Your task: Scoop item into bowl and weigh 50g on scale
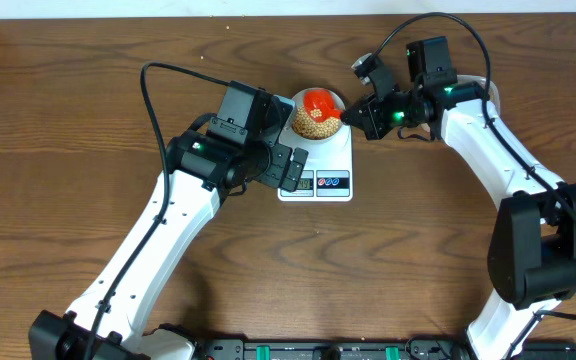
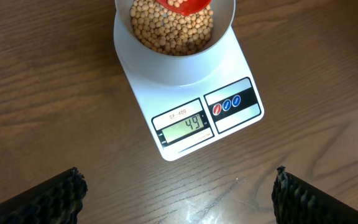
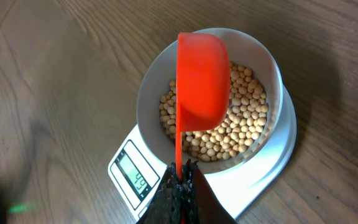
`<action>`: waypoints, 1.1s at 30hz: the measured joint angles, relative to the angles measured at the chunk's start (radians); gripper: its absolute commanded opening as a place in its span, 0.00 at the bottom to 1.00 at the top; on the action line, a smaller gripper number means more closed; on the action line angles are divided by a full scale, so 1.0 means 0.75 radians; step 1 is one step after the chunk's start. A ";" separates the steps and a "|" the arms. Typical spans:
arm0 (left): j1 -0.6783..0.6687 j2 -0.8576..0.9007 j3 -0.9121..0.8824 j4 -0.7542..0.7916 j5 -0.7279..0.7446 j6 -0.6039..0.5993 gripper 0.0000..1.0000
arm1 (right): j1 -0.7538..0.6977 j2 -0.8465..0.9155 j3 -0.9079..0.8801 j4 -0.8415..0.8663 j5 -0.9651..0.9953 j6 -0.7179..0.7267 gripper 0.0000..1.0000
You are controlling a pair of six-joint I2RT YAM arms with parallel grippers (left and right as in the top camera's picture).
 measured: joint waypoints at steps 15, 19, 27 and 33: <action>0.000 0.000 0.000 0.000 0.000 0.000 0.98 | 0.000 -0.009 0.000 0.000 0.021 -0.012 0.01; 0.000 0.000 0.000 0.000 0.000 0.000 0.98 | 0.000 -0.024 0.000 -0.001 0.044 -0.030 0.01; 0.000 0.000 0.000 0.000 0.000 0.001 0.98 | 0.027 -0.026 0.000 -0.009 0.125 -0.094 0.01; 0.000 0.000 0.000 0.000 0.000 0.000 0.98 | 0.067 -0.026 0.000 -0.009 0.205 -0.136 0.01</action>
